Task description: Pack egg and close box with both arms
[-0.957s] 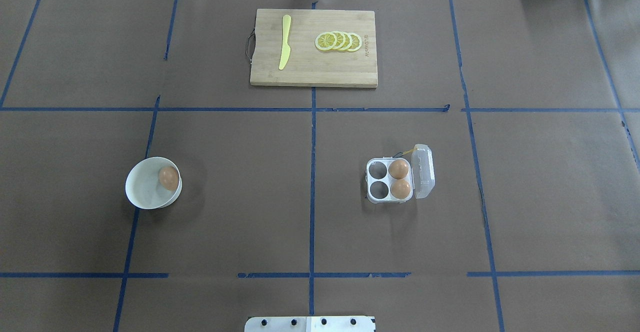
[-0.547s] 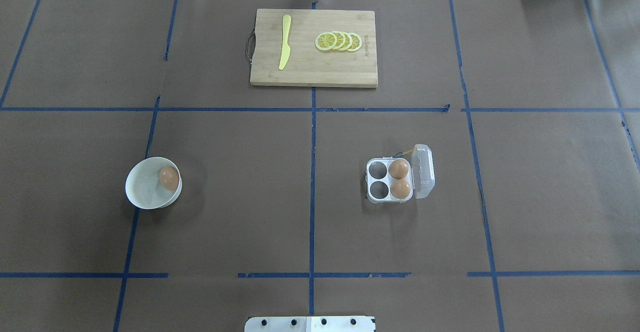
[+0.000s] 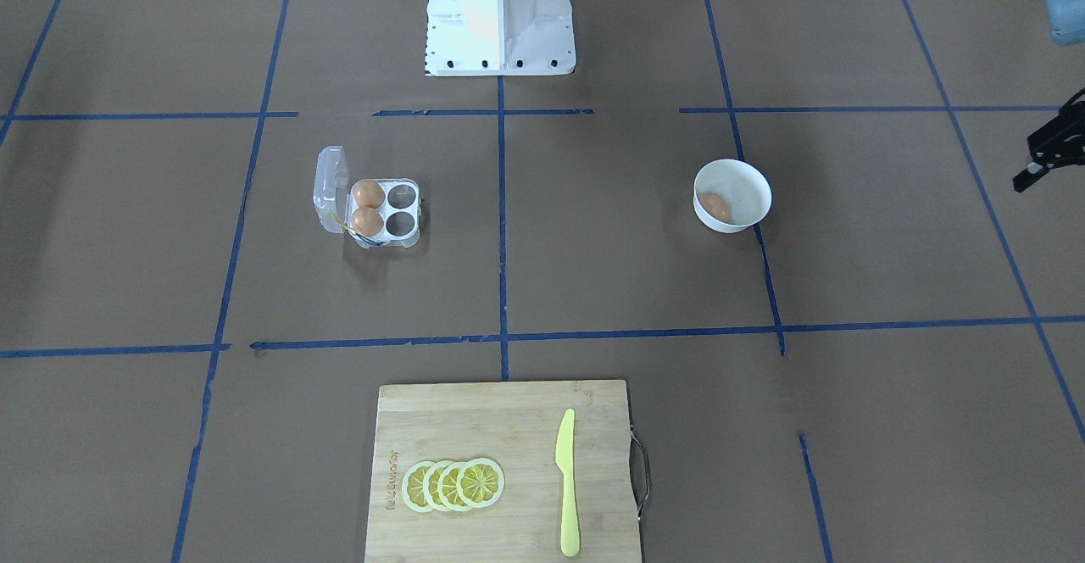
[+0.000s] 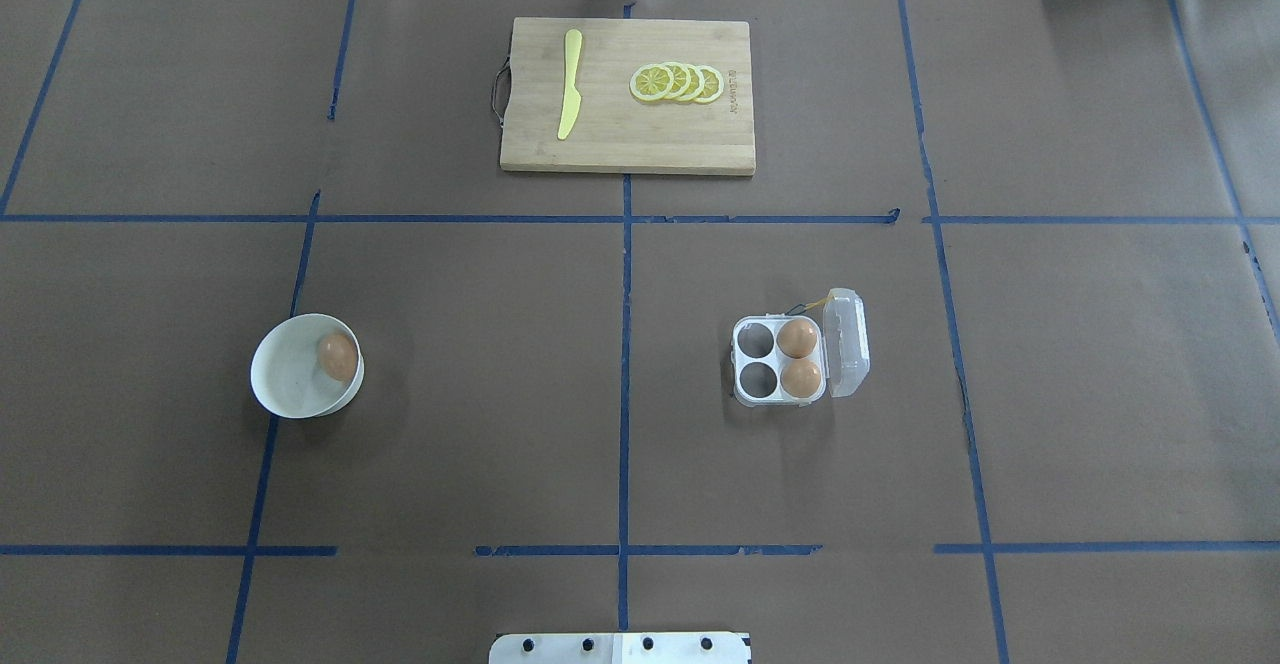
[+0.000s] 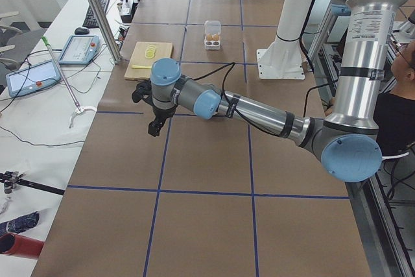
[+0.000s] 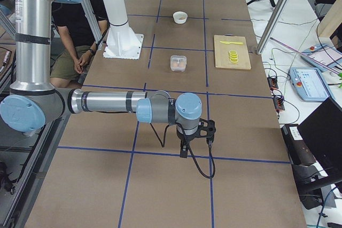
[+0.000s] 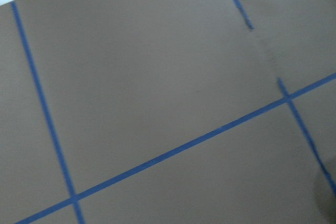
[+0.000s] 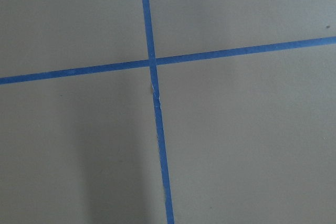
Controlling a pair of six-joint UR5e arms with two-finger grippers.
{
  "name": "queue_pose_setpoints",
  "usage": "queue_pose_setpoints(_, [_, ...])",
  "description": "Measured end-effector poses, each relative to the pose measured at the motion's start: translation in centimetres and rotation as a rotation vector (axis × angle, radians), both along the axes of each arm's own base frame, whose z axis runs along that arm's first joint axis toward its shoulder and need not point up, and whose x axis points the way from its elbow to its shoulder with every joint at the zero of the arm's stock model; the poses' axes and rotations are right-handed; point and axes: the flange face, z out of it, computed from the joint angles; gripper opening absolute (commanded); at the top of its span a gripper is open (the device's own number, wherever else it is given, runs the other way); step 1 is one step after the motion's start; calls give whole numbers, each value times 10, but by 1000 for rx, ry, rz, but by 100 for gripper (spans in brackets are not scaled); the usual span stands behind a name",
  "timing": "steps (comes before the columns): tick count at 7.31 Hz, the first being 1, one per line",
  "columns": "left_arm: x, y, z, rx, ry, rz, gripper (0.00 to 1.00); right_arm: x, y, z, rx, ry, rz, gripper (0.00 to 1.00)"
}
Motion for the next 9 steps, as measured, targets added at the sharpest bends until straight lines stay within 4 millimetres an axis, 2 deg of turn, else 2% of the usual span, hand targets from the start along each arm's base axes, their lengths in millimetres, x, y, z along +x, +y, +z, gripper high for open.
queue_pose_setpoints(2, [49, 10, -56, -4, 41, 8, 100, -7, -7, -2, -2, -10, -8, 100])
queue_pose_setpoints(4, [78, 33, -90, -38, 31, -73, 100, -8, -7, -1, -4, -21, -10, 100])
queue_pose_setpoints(6, [103, 73, -98, -86, 77, -156, 100, -8, -7, -2, -2, -24, -10, 100])
queue_pose_setpoints(7, [123, 90, -97, -136, 91, -179, 100, -9, -6, -3, -4, -38, -10, 100])
queue_pose_setpoints(9, [188, 120, -93, -273, 74, -268, 98, -13, -4, -2, -14, -94, -11, 100])
